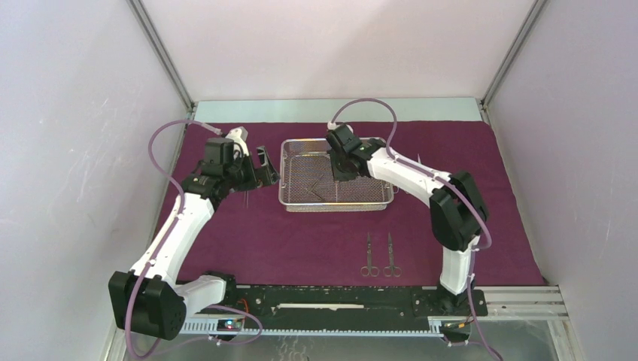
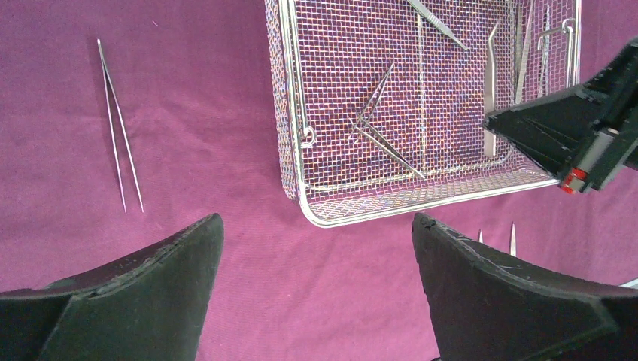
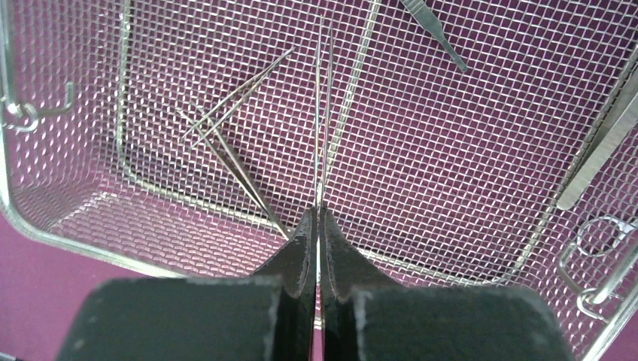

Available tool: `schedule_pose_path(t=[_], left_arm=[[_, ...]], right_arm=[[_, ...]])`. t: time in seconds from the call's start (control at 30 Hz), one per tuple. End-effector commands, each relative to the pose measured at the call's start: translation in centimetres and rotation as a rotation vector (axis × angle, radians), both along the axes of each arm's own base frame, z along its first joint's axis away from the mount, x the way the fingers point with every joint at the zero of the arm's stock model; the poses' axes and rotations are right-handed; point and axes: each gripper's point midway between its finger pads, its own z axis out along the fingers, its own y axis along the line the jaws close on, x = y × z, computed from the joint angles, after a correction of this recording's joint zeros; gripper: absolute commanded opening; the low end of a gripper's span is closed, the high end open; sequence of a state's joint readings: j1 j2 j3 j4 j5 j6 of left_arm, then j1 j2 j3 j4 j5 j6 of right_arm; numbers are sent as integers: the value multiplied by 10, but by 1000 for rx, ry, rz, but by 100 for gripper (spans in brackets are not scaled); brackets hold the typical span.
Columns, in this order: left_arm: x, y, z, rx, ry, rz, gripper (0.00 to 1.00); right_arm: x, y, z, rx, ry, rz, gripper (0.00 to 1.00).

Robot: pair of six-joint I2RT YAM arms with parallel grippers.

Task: Open and lay out the surgical kit
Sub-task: Pick up the medical item from the container, then place the medical item in the surgical kit.

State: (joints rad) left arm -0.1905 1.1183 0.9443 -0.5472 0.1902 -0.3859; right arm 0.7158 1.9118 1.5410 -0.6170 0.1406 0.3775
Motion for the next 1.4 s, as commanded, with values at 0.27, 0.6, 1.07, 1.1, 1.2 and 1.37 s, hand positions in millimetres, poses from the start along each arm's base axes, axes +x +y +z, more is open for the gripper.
schedule_pose_path(t=[0.27, 0.6, 1.07, 1.1, 1.2, 1.37], left_arm=[[-1, -4, -1, -23, -8, -5, 100], [-4, -10, 2, -54, -3, -22, 100], [-8, -17, 13, -97, -23, -46, 100], [-8, -17, 13, -101, -24, -47, 100], [-8, -18, 16, -103, -32, -48, 100], [-9, -18, 16, -105, -34, -50, 100]], right_arm=[[-23, 11, 60, 71, -125, 97, 0], [-80, 8, 59, 79, -17, -30, 0], [-181, 22, 33, 85, 64, -168, 0], [-186, 27, 30, 87, 71, -170, 0], [-198, 39, 13, 82, 106, -193, 0], [-209, 56, -17, 65, 174, -194, 0]])
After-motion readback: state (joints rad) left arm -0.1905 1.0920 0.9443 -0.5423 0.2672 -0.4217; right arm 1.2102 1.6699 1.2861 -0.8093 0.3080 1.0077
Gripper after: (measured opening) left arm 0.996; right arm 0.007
